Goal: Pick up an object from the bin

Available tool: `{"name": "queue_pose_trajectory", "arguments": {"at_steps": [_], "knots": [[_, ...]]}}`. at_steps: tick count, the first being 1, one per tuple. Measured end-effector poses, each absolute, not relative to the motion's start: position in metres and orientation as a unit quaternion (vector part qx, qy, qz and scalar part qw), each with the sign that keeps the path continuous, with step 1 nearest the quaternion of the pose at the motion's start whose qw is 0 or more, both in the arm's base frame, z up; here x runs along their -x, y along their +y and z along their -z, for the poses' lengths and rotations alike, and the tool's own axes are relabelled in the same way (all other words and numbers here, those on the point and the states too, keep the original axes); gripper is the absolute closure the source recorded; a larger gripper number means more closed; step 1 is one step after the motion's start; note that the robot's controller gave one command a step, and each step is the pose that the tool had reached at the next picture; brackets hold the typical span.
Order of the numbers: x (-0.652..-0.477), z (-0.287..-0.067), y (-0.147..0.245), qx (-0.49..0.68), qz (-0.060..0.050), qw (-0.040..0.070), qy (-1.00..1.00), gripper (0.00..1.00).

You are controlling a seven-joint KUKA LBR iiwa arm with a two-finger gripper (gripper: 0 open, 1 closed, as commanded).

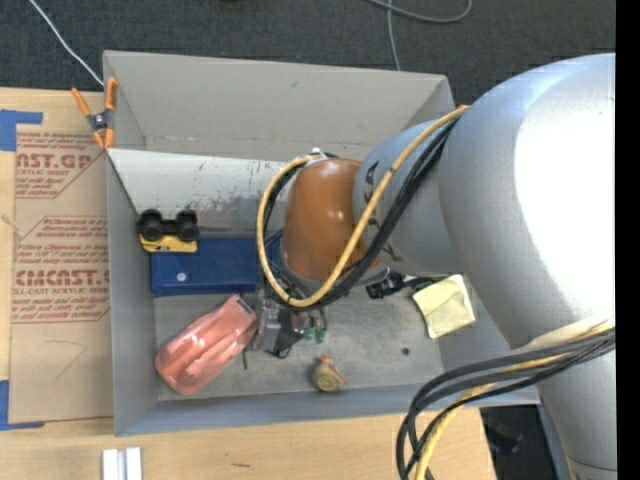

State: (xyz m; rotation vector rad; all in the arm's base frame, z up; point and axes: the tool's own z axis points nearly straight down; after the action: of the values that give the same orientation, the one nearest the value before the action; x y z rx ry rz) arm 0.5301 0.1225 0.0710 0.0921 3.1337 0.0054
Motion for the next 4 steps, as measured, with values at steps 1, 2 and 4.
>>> {"name": "queue_pose_trajectory", "arguments": {"at_steps": [1, 2, 4], "knots": [[-0.5301, -0.071, 0.1225, -0.029, -0.002, 0.003, 1.0, 1.0], [-0.5301, -0.071, 0.1225, -0.029, -0.002, 0.003, 1.0, 1.0], [-0.5301, -0.071, 0.1225, -0.029, -0.002, 0.003, 1.0, 1.0]]}}
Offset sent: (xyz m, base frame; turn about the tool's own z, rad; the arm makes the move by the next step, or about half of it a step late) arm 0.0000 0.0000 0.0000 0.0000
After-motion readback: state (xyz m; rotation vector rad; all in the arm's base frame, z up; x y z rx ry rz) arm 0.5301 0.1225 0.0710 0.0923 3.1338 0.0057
